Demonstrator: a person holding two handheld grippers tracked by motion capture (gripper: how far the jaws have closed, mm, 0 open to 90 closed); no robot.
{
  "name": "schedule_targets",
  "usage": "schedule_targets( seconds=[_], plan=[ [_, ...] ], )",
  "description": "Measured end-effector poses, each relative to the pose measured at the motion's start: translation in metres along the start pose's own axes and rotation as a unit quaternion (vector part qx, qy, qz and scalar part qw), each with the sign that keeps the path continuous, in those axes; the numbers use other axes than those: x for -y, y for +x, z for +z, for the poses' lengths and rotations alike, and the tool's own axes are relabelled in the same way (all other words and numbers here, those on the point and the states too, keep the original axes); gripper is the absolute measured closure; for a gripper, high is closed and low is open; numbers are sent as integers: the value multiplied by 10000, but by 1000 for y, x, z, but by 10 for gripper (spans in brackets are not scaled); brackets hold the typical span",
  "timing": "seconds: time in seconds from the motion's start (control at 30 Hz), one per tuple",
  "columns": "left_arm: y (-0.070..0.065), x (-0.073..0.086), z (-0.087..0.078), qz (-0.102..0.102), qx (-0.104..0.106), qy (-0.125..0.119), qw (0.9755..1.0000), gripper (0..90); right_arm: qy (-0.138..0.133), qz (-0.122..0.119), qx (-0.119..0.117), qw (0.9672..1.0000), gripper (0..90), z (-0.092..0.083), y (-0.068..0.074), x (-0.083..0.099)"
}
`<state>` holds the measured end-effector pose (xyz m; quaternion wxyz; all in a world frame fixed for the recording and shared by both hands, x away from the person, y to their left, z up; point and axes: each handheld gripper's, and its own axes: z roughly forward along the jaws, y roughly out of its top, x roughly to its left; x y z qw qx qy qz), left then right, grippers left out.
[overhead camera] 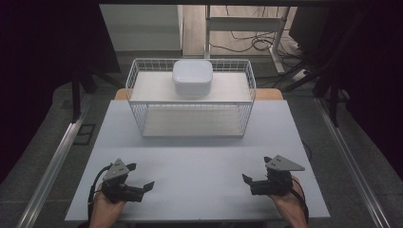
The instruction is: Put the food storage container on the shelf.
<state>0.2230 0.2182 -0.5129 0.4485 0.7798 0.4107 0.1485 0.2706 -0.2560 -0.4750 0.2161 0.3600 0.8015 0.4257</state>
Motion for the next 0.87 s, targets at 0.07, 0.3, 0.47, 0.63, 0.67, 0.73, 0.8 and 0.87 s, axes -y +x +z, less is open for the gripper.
schedule_targets(
  seconds=[0.07,0.3,0.47,0.63,0.67,0.73,0.8,0.87],
  plan=[
    [0,5,0,-49,-6,78,10000,19,77,13,46,10000,0,-2,-1,6],
    [4,19,1,-268,-25,368,9990,19,286,181,82,9994,0,-8,-3,25],
    [7,26,2,-494,6,610,9969,19,502,354,45,9981,0,-9,-6,36],
    [6,28,7,-467,-14,814,9956,19,761,431,49,9962,0,-7,-8,43],
    [6,28,7,-455,-13,849,9953,19,809,461,22,9957,0,-7,-8,44],
    [5,28,9,-418,-54,942,9947,19,890,484,12,9949,0,-5,-9,45],
    [5,28,10,-405,-64,967,9945,19,972,501,6,9940,0,-4,-9,46],
    [4,28,11,-346,-141,1005,9942,19,1054,480,23,9933,0,-2,-9,47]
  ],
)
